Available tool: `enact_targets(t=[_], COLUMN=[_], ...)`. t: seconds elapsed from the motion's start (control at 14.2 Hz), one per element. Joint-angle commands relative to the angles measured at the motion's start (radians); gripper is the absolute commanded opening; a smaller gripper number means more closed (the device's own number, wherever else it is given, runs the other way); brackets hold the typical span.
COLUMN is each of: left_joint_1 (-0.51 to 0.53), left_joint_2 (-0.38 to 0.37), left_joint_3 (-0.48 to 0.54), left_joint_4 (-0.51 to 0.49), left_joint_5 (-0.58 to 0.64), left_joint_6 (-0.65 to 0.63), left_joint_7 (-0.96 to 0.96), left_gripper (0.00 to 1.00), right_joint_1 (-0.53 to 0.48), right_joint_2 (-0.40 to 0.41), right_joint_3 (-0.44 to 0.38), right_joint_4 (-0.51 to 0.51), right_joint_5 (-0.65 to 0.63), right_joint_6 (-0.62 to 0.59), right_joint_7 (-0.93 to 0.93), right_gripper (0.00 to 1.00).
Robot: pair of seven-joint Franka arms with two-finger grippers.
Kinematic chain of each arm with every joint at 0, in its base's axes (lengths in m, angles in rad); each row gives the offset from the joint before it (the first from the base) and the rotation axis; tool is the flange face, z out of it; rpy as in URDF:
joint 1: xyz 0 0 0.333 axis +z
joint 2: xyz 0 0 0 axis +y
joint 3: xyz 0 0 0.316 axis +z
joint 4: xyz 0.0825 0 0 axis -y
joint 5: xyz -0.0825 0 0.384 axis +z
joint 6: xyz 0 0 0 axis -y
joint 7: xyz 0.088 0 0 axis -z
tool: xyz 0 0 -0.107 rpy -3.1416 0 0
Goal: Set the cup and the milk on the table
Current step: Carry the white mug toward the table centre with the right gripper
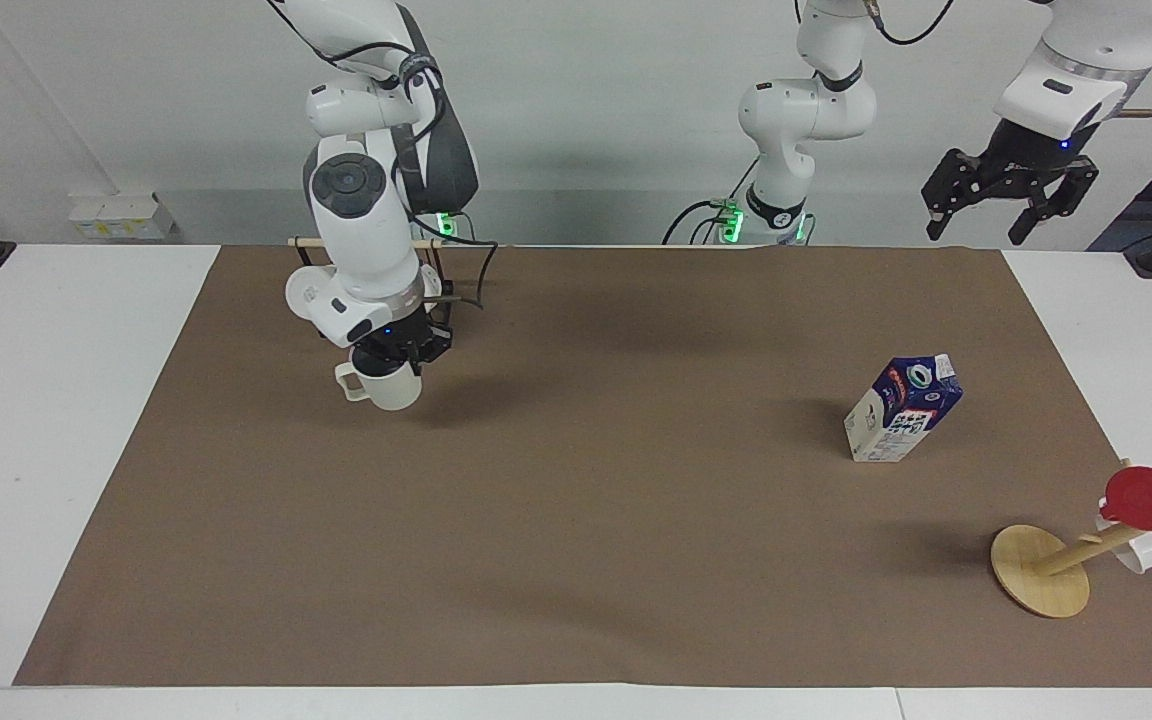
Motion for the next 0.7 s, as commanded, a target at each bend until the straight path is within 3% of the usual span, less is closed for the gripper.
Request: enact_targets(t=[0.0,0.28,0.63], left_joint_1=[0.0,0.0,0.0], left_joint_2=[-0.03,-0.03,-0.03], left_joint_3=[-0.001,-0.001,-0.001], left_joint_4=[-0.036,-0.037,-0.037], left_joint_5=[0.005,0.005,0.005], left_joint_6=[0.003,0.003,0.003], left_joint_7=[0.009,0.009,0.009], left_gripper=[1.0,1.0,1.0], right_joint_1=[0.023,0.036,0.134], right_joint_2=[0.001,0.009,0.061], right_joint_3=[0.02,0.107,0.112], right_joint_4=[0.011,0.009,0.009], right_joint_5=[0.043,0.077,0.075], right_joint_6=[0.02,0.082,0.172], right_joint_7=[-0.005,0.03,0.168], right_gripper=[0.0,0.0,0.0])
